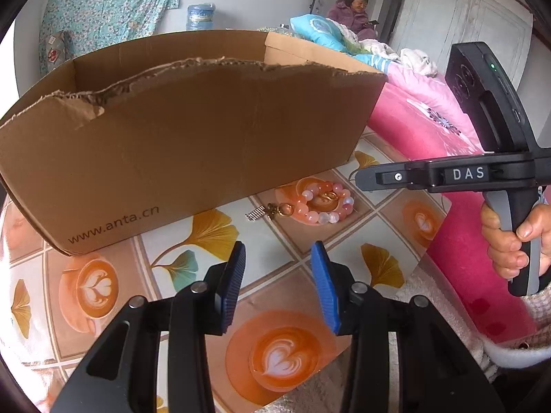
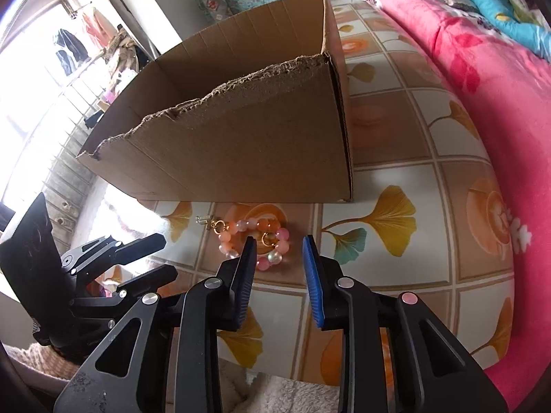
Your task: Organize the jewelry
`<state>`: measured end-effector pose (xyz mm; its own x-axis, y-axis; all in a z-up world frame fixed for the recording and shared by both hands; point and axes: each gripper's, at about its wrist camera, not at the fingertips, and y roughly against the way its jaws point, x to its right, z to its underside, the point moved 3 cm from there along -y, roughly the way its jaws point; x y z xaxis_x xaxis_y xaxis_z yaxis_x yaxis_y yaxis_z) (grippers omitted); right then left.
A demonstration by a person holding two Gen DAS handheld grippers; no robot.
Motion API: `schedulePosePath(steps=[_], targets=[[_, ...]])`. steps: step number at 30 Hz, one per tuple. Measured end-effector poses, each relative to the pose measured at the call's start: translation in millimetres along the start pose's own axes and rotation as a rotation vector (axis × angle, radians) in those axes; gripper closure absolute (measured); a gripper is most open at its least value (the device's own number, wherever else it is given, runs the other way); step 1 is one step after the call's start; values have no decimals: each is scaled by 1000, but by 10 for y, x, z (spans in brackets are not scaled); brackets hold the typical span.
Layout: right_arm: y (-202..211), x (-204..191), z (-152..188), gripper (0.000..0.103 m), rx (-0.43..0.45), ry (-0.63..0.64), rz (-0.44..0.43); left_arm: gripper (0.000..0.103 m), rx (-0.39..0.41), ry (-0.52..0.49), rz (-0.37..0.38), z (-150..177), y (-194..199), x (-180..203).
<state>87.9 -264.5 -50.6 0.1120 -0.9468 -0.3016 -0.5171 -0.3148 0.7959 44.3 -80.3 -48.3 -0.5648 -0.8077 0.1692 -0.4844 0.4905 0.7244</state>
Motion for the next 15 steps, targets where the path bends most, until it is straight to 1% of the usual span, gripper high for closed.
schedulePosePath(steps=[4,7,12,14,15], targets=[[-122,-46,-67,84,-27,35,41,64,9,-20,-8,28,-41,27],[-190,-84,-93,85,-48,56,50,64,13,-17,2,15,-77,33],[-271,-186,-91,88,-79,110,107,64,14,-5,20,44,-100,13],[-290,-288,-109,88,-81,143,137,64,18,0,26,56,-90,-7],[-296,-317,-109,92,-82,156,144,64,21,3,29,61,-78,-18]])
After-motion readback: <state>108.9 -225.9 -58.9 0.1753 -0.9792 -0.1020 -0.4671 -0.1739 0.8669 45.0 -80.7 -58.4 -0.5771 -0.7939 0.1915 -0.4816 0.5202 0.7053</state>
